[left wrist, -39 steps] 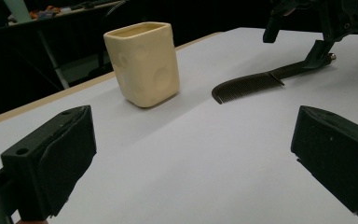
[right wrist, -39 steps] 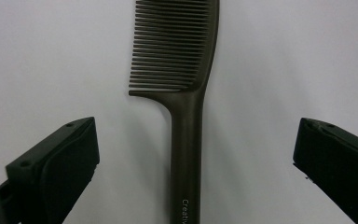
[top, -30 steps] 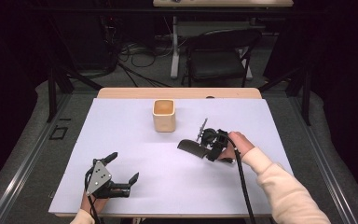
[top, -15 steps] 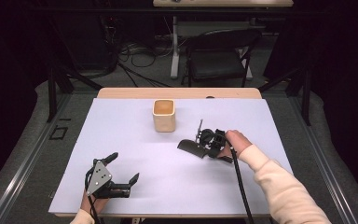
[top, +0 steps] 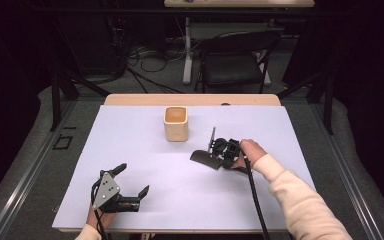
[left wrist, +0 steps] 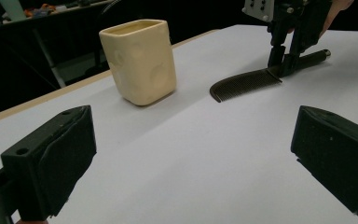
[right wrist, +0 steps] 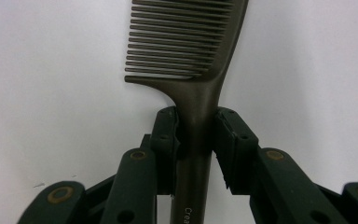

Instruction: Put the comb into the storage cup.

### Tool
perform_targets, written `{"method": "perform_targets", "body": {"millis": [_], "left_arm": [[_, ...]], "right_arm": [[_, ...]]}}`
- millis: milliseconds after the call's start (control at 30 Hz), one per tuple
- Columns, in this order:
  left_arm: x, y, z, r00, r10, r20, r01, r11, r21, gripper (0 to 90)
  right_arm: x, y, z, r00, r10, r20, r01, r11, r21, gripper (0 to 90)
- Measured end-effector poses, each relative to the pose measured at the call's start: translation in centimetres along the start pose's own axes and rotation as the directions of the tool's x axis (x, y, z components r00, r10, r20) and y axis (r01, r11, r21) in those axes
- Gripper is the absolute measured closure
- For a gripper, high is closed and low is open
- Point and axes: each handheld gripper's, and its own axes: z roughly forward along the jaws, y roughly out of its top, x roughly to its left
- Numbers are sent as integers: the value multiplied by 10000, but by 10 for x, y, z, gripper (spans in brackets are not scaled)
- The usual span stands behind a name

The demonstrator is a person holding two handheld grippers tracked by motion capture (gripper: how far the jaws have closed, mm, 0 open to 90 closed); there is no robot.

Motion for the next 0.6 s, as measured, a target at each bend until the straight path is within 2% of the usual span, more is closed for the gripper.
{"method": "perform_targets", "body": {"millis": [233,333,467,600], "left_arm": [[0,0,0,10000,-10,-3,10,10000,1,1],[0,0,0,10000,13,-3,-13,10000,10,2],[0,0,0,10000,-16,-13,16,10000,-5,2],[0,0,0,10000,18,-9,-18,10000,19,2]], "right_arm": [[-4,-3,0,9987,375,-345,-382,9991,-186,718],[-5,-4,0,9988,362,-315,-370,9990,-260,719],[-8,-8,-2,9976,631,-292,-641,9973,-344,719],[-10,-14,-8,9956,867,-352,-889,9937,-680,720]]}}
